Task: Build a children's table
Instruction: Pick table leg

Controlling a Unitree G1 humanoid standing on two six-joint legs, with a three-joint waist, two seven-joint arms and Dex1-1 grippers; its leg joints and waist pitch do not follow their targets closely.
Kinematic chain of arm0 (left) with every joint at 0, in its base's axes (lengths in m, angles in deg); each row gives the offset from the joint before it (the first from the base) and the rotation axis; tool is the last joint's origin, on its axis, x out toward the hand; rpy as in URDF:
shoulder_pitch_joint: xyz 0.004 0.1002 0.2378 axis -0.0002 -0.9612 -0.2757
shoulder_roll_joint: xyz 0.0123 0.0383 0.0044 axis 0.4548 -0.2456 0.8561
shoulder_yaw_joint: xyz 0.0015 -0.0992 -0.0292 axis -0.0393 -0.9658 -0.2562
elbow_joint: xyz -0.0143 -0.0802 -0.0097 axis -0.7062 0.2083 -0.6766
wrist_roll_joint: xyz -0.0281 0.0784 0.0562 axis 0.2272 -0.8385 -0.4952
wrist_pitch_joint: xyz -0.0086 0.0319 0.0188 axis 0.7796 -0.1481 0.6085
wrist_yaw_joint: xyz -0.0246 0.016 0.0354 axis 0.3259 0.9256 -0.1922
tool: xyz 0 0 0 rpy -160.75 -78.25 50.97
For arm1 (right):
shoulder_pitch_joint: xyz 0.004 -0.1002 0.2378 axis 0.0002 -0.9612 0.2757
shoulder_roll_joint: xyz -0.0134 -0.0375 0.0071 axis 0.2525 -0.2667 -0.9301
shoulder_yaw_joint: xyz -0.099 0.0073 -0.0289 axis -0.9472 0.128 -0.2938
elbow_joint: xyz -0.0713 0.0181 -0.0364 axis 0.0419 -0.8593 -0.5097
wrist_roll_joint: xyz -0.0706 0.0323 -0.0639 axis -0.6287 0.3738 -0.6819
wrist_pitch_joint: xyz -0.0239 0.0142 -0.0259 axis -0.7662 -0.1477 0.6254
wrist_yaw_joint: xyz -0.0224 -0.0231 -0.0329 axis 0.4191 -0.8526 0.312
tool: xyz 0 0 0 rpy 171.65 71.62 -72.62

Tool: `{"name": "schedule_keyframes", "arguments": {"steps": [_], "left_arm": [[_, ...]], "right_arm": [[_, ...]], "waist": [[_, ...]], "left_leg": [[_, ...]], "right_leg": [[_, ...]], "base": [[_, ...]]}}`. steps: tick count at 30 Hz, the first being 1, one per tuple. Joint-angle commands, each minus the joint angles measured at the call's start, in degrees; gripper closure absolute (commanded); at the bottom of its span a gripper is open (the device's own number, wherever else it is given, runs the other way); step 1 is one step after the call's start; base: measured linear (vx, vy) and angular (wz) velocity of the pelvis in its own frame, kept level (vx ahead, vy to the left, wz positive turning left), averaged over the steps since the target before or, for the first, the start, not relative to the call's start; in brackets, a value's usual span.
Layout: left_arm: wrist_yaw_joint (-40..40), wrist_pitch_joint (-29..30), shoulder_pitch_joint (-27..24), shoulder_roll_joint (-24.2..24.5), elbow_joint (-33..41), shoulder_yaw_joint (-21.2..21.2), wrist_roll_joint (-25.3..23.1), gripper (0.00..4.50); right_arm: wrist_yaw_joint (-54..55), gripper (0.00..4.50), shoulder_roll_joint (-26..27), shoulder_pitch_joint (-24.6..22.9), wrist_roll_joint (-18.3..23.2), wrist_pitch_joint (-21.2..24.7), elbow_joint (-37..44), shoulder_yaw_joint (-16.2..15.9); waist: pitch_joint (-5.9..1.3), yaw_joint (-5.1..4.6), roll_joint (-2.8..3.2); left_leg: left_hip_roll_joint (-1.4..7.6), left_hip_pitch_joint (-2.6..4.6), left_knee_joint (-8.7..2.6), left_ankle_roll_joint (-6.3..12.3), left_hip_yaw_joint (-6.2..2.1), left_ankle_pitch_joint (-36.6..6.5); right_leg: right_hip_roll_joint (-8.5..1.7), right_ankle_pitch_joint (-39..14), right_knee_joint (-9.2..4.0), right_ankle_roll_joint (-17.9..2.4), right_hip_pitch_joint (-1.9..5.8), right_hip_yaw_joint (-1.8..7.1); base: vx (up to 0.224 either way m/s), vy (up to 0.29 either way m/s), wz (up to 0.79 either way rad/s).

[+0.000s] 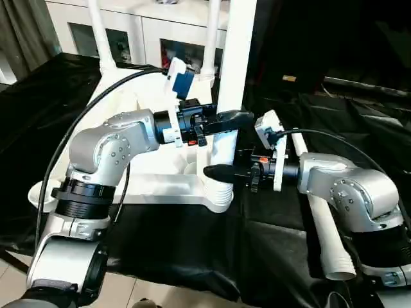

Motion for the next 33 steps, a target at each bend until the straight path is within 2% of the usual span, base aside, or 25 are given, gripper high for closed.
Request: {"name": "schedule_keyframes", "arguments": {"steps": [1, 2, 6, 9, 14, 18, 20, 23, 30, 33], "left_arm": [[-0.40, -0.86, 1.41, -0.29, 0.50, 0.24, -0.24, 2.64], [-0.48, -0.91, 1.44, -0.35, 0.42, 0.19, -0.29, 2.64], [-0.50, -0.86, 1.38, -0.51, 0.56, 0.08, -0.21, 2.64], [-0.34, -0.73, 1.34, -0.77, 0.63, -0.13, 0.04, 2.64], [-0.29, -0.67, 1.44, -1.31, 0.62, -0.35, 0.07, 2.64], [-0.69, -0.63, 1.44, -1.30, 0.67, -0.31, 0.14, 2.64], [-0.87, -0.66, 1.42, -1.24, 0.69, -0.18, 0.06, 2.64], [-1.46, -0.35, 1.23, -1.00, 1.06, 0.13, 0.16, 2.64], [-3.34, 0.30, 0.59, -0.29, 2.11, 1.08, 0.46, 2.64], [-3.61, 0.27, 0.59, -0.12, 2.05, 1.16, 0.40, 2.64]], "right_arm": [[-0.01, 1.83, -0.18, -0.10, 0.49, 0.76, -0.07, 0.30], [0.01, 2.07, -0.12, -0.11, 0.40, 0.81, -0.16, 0.32], [0.07, 2.15, -0.04, -0.15, 0.18, 0.64, -0.50, 0.21], [0.17, 2.52, -0.03, -0.22, 0.13, 0.43, -0.77, 0.05], [0.27, 2.62, 0.04, -0.46, -0.03, 0.05, -0.98, -0.21], [0.55, 2.62, -0.01, -0.57, -1.34, -1.80, -0.79, -0.79], [0.37, 2.06, 0.13, -0.59, -1.10, -1.77, -0.85, -0.74], [0.49, 1.87, 0.14, -0.57, -1.26, -1.84, -0.87, -0.89], [0.75, 1.84, 0.39, -0.59, -1.45, -1.98, -0.73, -0.68], [0.56, 1.84, 0.34, -0.66, -1.21, -1.83, -0.65, -0.57]], "waist": [[-3.99, 0.18, 0.49], [-4.00, 0.18, 0.51], [-4.01, 0.22, 0.46], [-4.01, 0.23, 0.48], [-4.05, 0.24, 0.51], [-4.05, 0.21, 0.65], [-4.05, 0.25, 0.63], [-4.06, 0.20, 0.68], [-4.07, 0.21, 0.88], [-4.05, 0.18, 0.78]], "left_leg": [[0.37, 0.82, -3.58, -2.63, 0.21, -10.50], [0.38, 0.83, -3.57, -2.64, 0.20, -10.51], [0.37, 0.81, -3.55, -2.59, 0.21, -10.38], [0.36, 0.83, -3.53, -2.60, 0.22, -10.54], [0.33, 0.80, -3.49, -2.49, 0.23, -10.23], [0.34, 0.79, -3.50, -2.56, 0.20, -10.24], [0.35, 0.84, -3.53, -2.56, 0.19, -10.37], [0.36, 0.84, -3.54, -2.57, 0.16, -10.44], [0.37, 0.90, -3.55, -2.75, 0.15, -10.76], [0.33, 0.89, -3.54, -2.68, 0.18, -10.85]], "right_leg": [[-2.81, -10.68, -4.15, -9.40, 3.17, 1.39], [-2.80, -10.53, -4.10, -9.44, 3.18, 1.38], [-2.86, -10.57, -4.13, -9.46, 3.21, 1.41], [-2.84, -10.65, -4.15, -9.41, 3.20, 1.39], [-2.82, -9.92, -4.11, -9.60, 3.26, 1.41], [-2.79, -9.54, -4.06, -9.72, 3.26, 1.38], [-2.81, -9.72, -4.07, -9.74, 3.27, 1.36], [-2.79, -9.58, -4.04, -9.81, 3.28, 1.35], [-2.80, -9.54, -4.01, -9.96, 3.26, 1.37], [-2.77, -9.57, -4.07, -9.97, 3.27, 1.38]], "base": [[0.000, 0.000, 0.00], [0.000, 0.000, 0.00], [0.000, 0.000, 0.00], [0.000, 0.000, 0.00], [0.000, 0.000, 0.00], [0.000, 0.000, 0.00], [0.000, 0.000, 0.00], [0.000, 0.000, 0.00], [0.000, 0.000, 0.00], [0.000, 0.000, 0.00]]}}
